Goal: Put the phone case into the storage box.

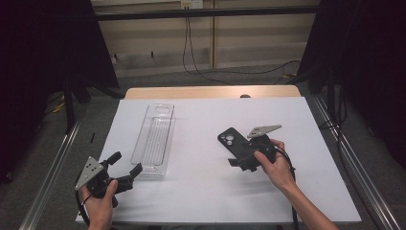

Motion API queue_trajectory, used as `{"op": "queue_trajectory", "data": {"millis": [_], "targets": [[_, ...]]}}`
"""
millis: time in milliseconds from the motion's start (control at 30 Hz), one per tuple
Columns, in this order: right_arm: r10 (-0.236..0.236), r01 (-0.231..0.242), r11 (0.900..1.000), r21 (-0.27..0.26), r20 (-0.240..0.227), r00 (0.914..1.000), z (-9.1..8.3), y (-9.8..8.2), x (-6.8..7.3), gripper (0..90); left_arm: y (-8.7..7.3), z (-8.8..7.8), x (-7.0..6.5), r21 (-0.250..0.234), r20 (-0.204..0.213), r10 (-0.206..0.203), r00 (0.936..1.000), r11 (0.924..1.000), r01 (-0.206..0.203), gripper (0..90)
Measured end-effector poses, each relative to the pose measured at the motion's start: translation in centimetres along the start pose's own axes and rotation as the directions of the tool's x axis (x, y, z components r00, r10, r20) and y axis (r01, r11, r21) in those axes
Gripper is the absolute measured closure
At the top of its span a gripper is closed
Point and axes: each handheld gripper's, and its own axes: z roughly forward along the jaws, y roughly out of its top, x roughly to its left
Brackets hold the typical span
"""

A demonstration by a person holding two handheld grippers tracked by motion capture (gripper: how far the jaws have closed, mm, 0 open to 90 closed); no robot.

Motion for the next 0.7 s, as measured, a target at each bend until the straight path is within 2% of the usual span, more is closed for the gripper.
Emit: {"op": "queue_trajectory", "data": {"millis": [100,133,200,300,433,467,567,700], "targets": [[0.013,-0.012,1.0,-0.028,0.049,0.9987,-0.4,0.0,-0.1,7.0,0.0,0.0,0.0,0.0,-0.001,-0.001,1.0,1.0,0.001,4.9],[0.023,-0.022,1.0,-0.015,0.055,0.9982,-0.5,0.0,-0.2,9.0,0.0,0.0,0.0,-0.001,0.001,-0.002,1.0,1.0,0.002,4.9],[0.009,-0.008,1.0,-0.014,0.063,0.998,-0.8,0.0,-0.5,9.2,0.0,0.0,0.0,-0.001,0.002,-0.001,1.0,1.0,0.001,4.9],[0.033,-0.03,0.999,-0.042,0.075,0.9967,-1.0,-0.1,-1.0,8.1,0.0,0.0,0.0,-0.002,0.0,-0.002,1.0,1.0,0.002,4.9],[0.041,-0.036,0.998,-0.043,0.122,0.9917,-1.4,-0.1,-1.8,7.4,0.0,0.0,0.1,0.0,0.001,-0.002,1.0,1.0,0.002,4.9],[0.055,-0.052,0.998,-0.023,0.128,0.9903,-1.4,0.0,-2.1,6.7,0.0,0.0,0.1,0.002,0.001,0.0,1.0,1.0,0.0,4.9],[0.055,-0.056,0.998,0.005,0.139,0.9888,-1.2,0.2,-2.7,5.6,0.0,0.1,0.0,0.005,0.001,0.0,1.0,1.0,0.0,4.9],[0.075,-0.08,0.996,0.026,0.159,0.9844,-1.0,0.6,-3.3,4.0,0.0,0.1,0.0,0.004,0.002,-0.003,1.0,1.0,0.003,4.9]]}}
